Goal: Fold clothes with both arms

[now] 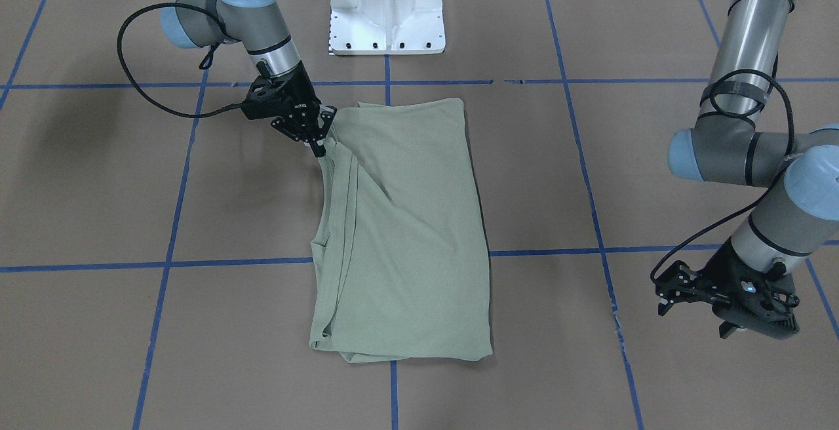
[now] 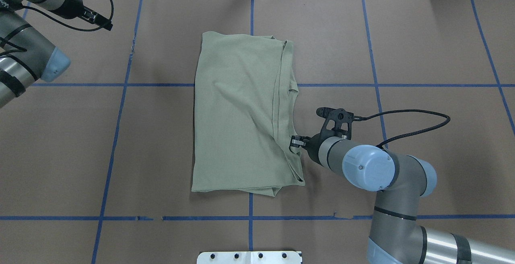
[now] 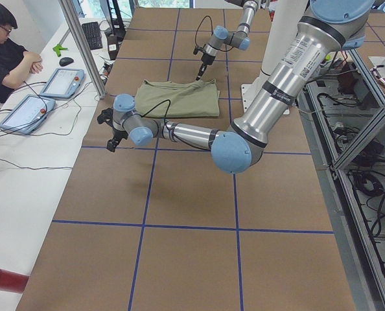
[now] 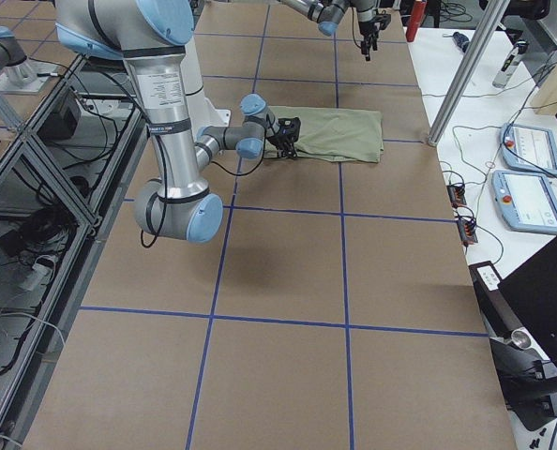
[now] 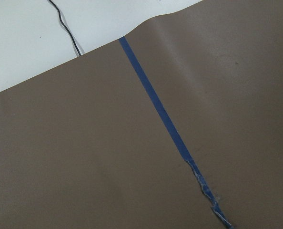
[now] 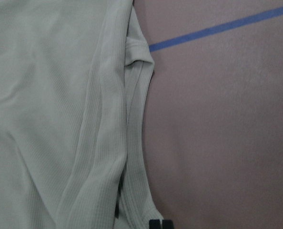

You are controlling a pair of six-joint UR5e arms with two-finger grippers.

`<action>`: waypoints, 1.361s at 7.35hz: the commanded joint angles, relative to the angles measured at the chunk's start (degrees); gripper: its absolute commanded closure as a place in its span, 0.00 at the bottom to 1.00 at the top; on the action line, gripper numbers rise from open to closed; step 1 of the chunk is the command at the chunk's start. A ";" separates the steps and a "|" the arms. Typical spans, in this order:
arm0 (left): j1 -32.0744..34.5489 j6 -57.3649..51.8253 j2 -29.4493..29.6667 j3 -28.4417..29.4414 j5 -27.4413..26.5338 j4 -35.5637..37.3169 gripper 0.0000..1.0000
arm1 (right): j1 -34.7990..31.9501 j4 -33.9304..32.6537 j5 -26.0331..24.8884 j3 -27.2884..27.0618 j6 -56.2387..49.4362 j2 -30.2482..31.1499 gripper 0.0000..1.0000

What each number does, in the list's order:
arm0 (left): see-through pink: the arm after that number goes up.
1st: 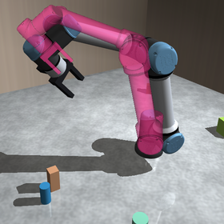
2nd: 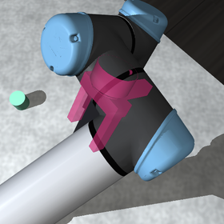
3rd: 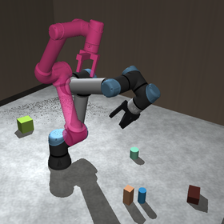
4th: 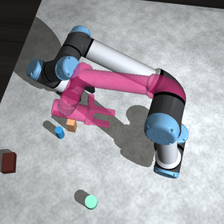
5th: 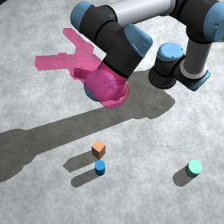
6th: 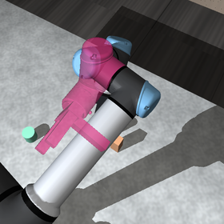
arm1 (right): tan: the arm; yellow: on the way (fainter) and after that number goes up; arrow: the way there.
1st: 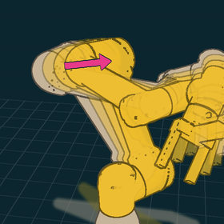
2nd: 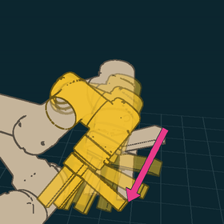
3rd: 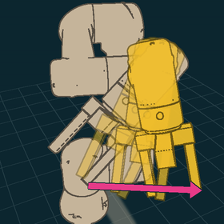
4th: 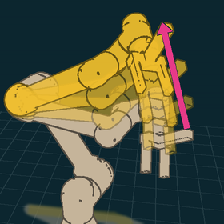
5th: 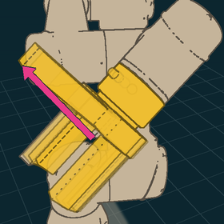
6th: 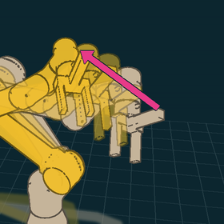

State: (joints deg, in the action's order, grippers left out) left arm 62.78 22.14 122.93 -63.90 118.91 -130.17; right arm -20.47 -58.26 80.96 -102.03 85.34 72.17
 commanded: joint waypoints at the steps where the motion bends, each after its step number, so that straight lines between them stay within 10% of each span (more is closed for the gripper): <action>1: -0.03 -0.08 -0.23 0.00 0.27 0.00 0.00 | -5.43 0.07 0.25 1.12 -5.59 -0.36 1.00; 2: -0.03 0.01 -0.23 0.00 0.36 0.00 0.00 | -5.72 0.07 0.16 1.82 -5.80 -0.45 1.00; 3: -0.03 0.01 -0.23 0.00 0.36 0.00 0.00 | -5.72 -0.19 -0.01 2.35 -5.80 -0.45 0.24; 4: -0.03 0.01 -0.23 0.00 0.36 0.00 0.00 | -5.98 -0.28 -0.19 3.14 -5.71 -1.06 0.00; 10: -0.03 0.10 -0.32 0.09 0.36 0.09 0.00 | -9.24 -24.15 12.09 13.24 -12.17 -21.97 0.00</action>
State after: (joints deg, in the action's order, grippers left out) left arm 62.71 22.23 122.64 -63.82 119.27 -130.08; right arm -29.95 -78.76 90.17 -91.97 77.20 53.26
